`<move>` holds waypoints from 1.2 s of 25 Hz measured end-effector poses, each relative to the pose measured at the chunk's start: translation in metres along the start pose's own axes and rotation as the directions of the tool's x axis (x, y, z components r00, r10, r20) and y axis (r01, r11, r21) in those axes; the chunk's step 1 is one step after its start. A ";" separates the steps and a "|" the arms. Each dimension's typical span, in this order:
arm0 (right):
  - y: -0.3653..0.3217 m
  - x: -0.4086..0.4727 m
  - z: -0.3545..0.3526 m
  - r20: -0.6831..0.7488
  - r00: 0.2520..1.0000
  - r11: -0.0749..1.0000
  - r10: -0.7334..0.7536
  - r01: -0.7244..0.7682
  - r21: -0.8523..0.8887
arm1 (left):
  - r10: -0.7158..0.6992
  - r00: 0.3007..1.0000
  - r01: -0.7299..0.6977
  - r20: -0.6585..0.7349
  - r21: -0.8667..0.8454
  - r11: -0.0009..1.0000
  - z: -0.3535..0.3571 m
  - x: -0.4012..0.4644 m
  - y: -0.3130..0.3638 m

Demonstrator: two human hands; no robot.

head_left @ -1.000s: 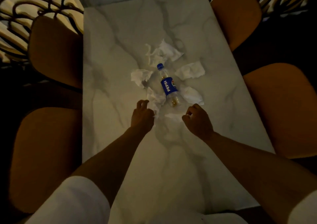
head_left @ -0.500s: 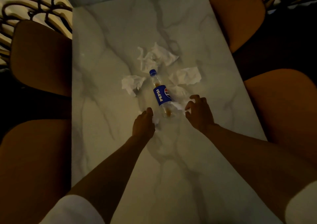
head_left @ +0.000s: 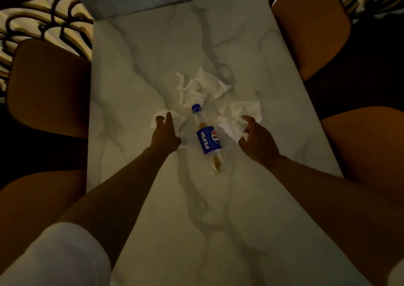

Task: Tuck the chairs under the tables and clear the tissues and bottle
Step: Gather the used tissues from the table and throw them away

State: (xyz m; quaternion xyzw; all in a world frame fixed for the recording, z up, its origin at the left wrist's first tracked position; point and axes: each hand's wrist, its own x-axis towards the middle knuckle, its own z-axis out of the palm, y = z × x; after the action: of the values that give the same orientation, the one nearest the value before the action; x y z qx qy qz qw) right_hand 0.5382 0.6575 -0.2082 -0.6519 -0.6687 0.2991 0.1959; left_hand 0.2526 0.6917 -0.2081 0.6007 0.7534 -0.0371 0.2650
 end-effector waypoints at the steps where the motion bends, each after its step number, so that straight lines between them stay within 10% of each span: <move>1: 0.001 0.011 -0.003 0.019 1.000 1.000 0.020 -0.020 -0.017 | 0.021 0.999 -0.022 0.042 0.021 1.000 0.001 0.009 -0.003; 10: 0.021 0.080 0.017 0.144 0.953 0.960 0.268 -0.251 -0.122 | 0.002 0.996 0.007 -0.094 0.087 0.996 0.004 0.018 0.006; 20: 0.017 0.106 0.019 -0.119 0.957 0.862 -0.264 0.179 -0.474 | 0.430 0.902 -0.381 -0.045 0.388 0.839 -0.025 0.079 0.038; 25: -0.007 0.163 0.021 0.098 0.882 0.773 -0.460 0.452 -0.444 | 0.498 0.866 -0.469 0.043 0.417 0.779 -0.011 0.081 0.033; 30: -0.024 0.196 0.040 0.397 0.870 0.834 -0.292 0.435 -0.340 | 0.493 0.870 -0.452 0.002 0.399 0.798 -0.014 0.079 0.029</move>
State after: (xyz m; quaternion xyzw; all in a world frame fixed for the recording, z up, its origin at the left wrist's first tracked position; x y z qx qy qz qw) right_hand 0.4793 0.8459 -0.2473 -0.4779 -0.8531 0.2094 -0.0089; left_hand 0.2642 0.7746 -0.2236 0.8108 0.5695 -0.0870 0.1030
